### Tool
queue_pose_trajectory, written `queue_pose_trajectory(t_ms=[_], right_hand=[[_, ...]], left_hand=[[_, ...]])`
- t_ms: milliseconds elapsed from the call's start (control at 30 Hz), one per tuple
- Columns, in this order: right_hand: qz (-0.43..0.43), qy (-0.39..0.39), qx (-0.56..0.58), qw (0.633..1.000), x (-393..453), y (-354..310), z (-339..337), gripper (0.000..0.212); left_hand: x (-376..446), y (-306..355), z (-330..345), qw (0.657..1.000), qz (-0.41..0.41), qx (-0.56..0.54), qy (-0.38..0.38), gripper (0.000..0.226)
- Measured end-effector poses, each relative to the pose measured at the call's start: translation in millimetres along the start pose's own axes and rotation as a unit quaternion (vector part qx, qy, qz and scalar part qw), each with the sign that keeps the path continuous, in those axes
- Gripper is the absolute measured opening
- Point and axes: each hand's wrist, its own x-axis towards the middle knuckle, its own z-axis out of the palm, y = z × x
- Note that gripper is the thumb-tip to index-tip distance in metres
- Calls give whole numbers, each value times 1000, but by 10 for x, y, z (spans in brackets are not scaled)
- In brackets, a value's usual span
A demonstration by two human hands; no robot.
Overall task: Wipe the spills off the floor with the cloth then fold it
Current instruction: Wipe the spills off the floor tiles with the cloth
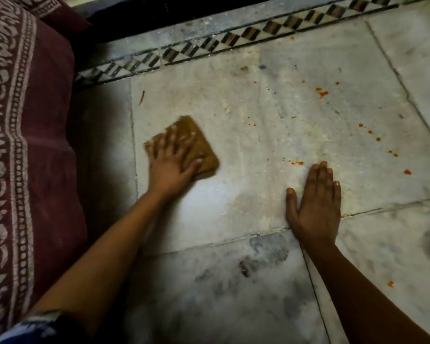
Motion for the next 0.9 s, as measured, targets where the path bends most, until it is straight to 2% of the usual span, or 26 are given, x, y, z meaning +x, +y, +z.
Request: queue_pose_trajectory(t_ms=[100,167,233,367,433,500,567,633,733,833,900], right_hand=[[1,3,-5,1000,8,-3,3,72],[5,-4,-9,1000,0,-5,1,72],[6,-5,-10,1000,-6,-20,-13,72],[11,-7,-3,1000,-4,-23,-32,73],[13,-10,-1,1000,0,-18,-36,73],[15,-9,-3,1000,1,-21,-37,73],[14,-10,-6,1000,-7,-38,-33,73],[14,-11,-6,1000,0,-43,-35,73],[14,-11,-2,1000,5,-17,-21,73],[14,-9,-1,1000,5,-14,-31,73],[17,-10,-2,1000,1,-21,-26,73]], left_hand=[[376,-259,-107,986,-168,-17,5,67],[641,-98,-136,978,-203,-39,-2,64],[693,161,-109,986,-161,-37,-11,64],[125,303,-20,1000,11,-9,-17,73],[-70,89,-23,1000,-10,-7,-5,74],[2,-152,-69,995,-97,-5,3,73],[298,-265,-112,985,-171,-18,5,70],[663,-188,-146,978,-204,-47,-8,68],[738,-30,-156,983,-178,-40,-26,74],[126,-72,-133,993,-121,-12,-16,88],[-122,-161,-134,993,-119,-3,-6,91]])
